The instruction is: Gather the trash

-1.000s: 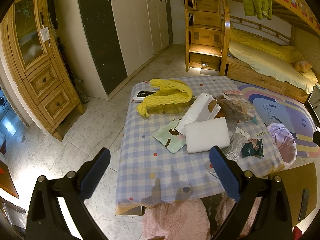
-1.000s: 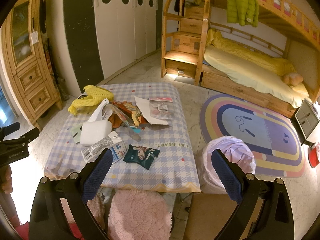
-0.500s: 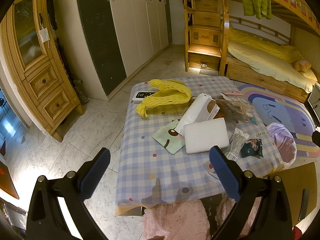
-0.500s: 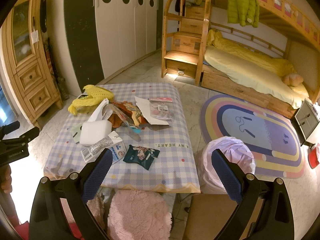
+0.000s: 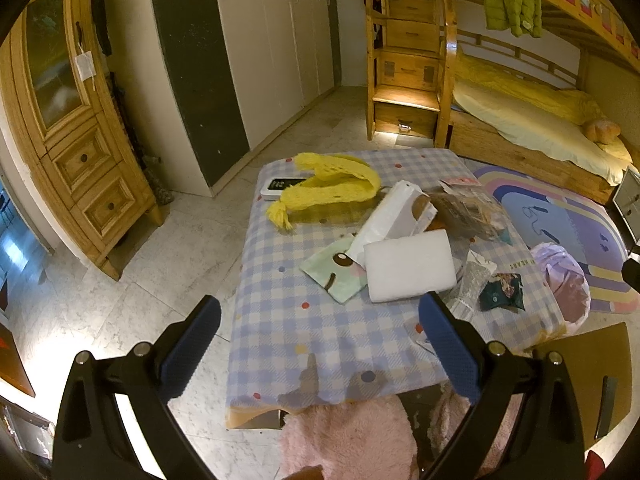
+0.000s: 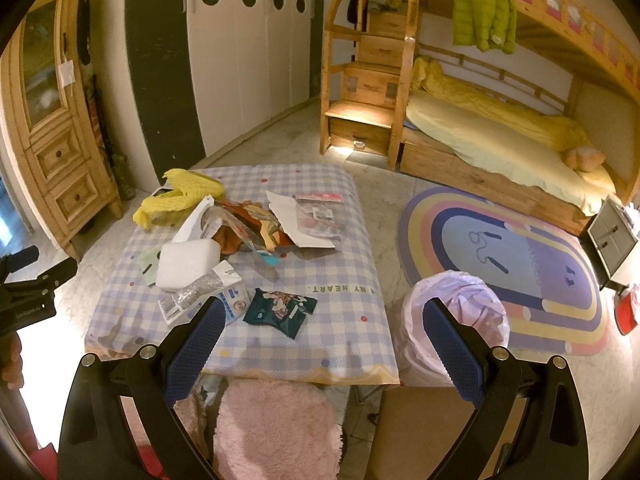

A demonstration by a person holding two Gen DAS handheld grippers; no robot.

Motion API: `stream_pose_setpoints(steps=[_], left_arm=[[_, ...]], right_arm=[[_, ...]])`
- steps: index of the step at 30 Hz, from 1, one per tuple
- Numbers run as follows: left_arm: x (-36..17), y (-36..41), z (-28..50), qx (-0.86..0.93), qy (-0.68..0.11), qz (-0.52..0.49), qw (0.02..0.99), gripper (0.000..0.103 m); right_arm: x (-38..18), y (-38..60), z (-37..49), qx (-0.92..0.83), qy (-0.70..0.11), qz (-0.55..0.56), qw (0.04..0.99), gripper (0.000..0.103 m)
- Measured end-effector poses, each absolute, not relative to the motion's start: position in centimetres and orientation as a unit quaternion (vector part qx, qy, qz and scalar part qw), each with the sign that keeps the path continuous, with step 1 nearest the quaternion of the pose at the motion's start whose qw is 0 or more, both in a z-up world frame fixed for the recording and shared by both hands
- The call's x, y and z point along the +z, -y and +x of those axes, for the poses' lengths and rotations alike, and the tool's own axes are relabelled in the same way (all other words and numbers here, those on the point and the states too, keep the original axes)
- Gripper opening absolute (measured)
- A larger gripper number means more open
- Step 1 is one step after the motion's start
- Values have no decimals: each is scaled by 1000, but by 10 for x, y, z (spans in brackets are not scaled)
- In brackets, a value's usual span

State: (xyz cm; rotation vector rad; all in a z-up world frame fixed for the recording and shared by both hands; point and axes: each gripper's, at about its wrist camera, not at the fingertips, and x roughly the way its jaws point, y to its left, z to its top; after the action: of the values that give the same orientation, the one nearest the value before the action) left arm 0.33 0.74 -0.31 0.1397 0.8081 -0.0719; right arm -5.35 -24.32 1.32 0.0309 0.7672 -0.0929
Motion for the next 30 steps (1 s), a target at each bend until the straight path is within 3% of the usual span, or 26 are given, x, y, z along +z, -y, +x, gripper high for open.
stream_pose_setpoints(steps=[19, 30], left_arm=[[-82, 50, -3, -130, -396, 94, 904, 96], [-113, 74, 12, -188, -405, 86, 891, 65]], right_arm=[[-46, 257, -49, -42, -378, 11, 925, 98], [-83, 267, -39, -26, -380, 25, 924, 98]])
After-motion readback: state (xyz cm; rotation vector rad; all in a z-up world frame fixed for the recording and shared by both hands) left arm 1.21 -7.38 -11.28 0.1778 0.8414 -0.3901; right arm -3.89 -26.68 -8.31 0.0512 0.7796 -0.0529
